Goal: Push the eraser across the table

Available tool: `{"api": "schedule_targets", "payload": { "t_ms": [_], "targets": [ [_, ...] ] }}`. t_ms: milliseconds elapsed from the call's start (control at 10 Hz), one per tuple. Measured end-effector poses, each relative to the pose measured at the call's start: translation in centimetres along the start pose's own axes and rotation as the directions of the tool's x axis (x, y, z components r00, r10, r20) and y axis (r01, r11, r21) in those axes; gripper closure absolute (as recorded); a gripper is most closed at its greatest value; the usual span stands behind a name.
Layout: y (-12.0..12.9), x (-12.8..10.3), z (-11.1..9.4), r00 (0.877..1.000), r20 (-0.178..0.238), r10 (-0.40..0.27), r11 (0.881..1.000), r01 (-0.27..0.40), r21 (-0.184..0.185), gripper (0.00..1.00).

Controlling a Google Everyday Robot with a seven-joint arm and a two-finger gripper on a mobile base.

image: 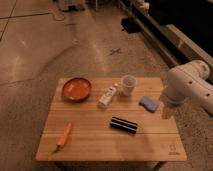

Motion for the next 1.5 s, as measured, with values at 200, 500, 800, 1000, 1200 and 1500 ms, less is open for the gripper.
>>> {"api": "schedule_targets", "payload": {
  "t_ms": [200,500,800,1000,1200,1500],
  "targets": [
    [-0.2,-2.5,1.2,1.000,0.009,-0.028,1.000,0.028,-0.009,0.50],
    [-0.5,-2.9,2.3,0.999,0.018,-0.039,0.999,0.039,-0.017,0.50],
    [-0.9,-3.8,4.0,0.999,0.034,-0.042,0.999,0.043,-0.028,0.73],
    [-1.0,-3.9,4.4,0.998,0.037,-0.041,0.999,0.042,-0.030,0.75],
    [-1.1,-4.2,5.2,0.998,0.045,-0.044,0.998,0.046,-0.035,0.75],
    [-1.3,-4.6,6.5,0.998,0.053,-0.042,0.998,0.044,-0.043,0.75]
  ]
}}
